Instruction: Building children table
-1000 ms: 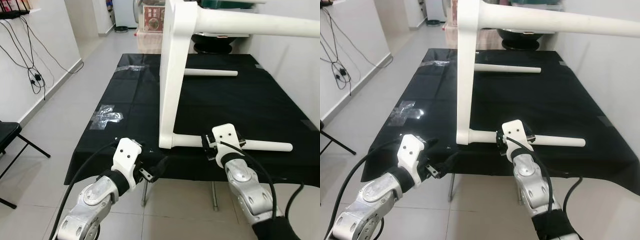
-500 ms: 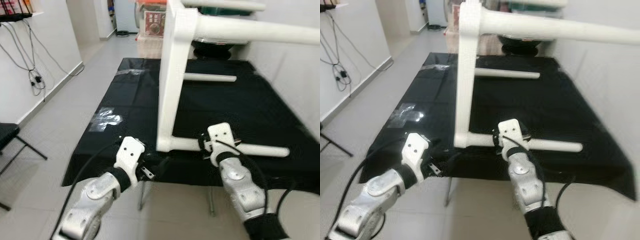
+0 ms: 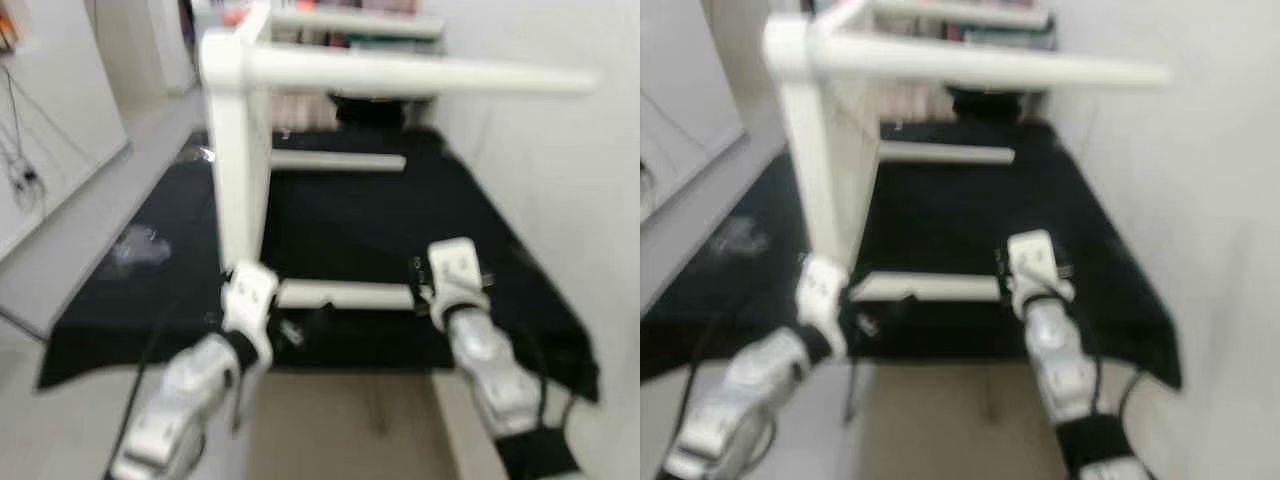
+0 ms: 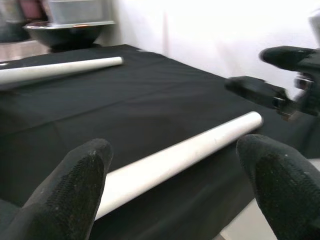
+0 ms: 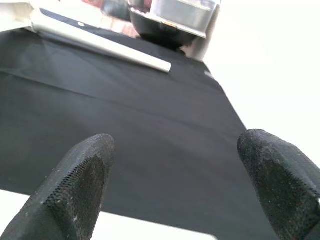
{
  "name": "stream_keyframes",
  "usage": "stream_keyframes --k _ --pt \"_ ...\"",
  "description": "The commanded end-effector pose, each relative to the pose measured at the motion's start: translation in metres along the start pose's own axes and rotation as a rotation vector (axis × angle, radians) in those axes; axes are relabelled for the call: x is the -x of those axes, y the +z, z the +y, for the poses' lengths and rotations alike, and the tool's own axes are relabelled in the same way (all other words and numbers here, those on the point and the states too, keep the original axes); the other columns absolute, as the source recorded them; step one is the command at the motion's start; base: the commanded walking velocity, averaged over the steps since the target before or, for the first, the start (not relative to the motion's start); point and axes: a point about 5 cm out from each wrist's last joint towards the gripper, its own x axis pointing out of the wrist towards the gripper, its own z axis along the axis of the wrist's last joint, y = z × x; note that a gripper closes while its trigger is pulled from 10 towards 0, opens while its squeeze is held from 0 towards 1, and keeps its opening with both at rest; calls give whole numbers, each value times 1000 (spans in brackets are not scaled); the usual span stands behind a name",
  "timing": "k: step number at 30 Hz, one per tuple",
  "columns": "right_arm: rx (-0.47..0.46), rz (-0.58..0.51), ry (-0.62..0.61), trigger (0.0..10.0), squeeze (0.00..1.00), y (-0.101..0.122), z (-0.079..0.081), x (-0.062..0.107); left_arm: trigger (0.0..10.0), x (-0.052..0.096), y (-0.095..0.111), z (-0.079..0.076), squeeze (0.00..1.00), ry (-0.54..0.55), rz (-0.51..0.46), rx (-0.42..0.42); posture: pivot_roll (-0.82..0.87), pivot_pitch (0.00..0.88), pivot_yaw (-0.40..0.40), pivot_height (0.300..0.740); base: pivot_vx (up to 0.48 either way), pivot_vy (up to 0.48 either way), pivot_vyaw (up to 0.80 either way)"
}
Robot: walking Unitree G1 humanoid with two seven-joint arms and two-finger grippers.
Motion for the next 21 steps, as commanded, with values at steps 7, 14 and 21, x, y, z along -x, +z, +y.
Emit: stream_keyframes --k 7,14,21 --pt "113 -158 37 10000 0 32 -15 -1 10000 -15 7 12 0 56 -30 25 -84 3 -7 740 0 0 0" --pt "76 -121 87 10000 0 24 -5 6 10000 -21 10 21 0 100 -36 -9 -89 5 0 740 0 0 0" --pt "-81 -68 131 10000 0 12 11 16 10000 -15 5 20 0 98 -27 21 -80 7 -3 740 317 0 640"
